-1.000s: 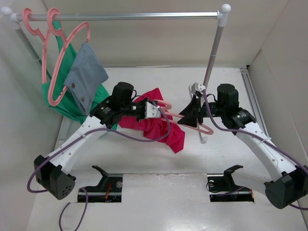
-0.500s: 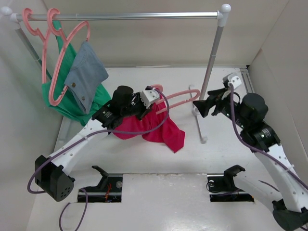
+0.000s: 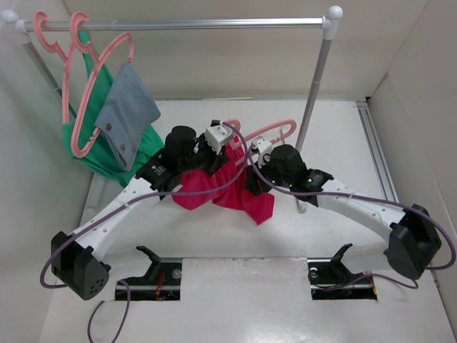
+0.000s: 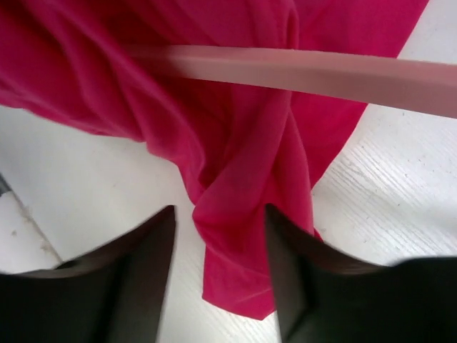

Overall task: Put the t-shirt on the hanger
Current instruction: Place tshirt on hanger

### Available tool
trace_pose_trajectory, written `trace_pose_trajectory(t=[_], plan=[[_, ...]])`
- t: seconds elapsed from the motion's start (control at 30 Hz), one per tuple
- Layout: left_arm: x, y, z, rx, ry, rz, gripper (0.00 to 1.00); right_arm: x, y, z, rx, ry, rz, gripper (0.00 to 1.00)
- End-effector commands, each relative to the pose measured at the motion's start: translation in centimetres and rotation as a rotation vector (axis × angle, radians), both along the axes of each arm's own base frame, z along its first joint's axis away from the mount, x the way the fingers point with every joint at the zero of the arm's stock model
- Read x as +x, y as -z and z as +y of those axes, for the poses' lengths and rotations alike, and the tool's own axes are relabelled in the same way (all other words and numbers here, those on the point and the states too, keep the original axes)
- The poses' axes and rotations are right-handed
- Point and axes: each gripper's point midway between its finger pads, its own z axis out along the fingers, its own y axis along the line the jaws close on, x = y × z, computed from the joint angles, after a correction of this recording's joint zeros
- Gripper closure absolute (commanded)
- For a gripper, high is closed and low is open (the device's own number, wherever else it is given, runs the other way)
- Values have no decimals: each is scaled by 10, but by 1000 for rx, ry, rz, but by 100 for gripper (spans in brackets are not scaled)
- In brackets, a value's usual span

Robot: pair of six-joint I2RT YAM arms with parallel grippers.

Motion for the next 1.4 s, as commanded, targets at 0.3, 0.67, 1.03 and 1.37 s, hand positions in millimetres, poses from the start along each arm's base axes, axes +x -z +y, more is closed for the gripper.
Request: trace_pose_trajectory(t=[0.3,0.67,1.03,1.37], plan=[[9,-47,0,-114,-40,-104,100,18,24,27,-26,-30,-80,29],[11,-54,6,-140,-53,-101,100,36,58,3,-108,151,-73,100],[-18,-41,23,52,138,-277,100,28,34,-131,126,475,-62,100],[-19,33,57,384,219,-339,100,20,-9,-202,177,590,-137,100]])
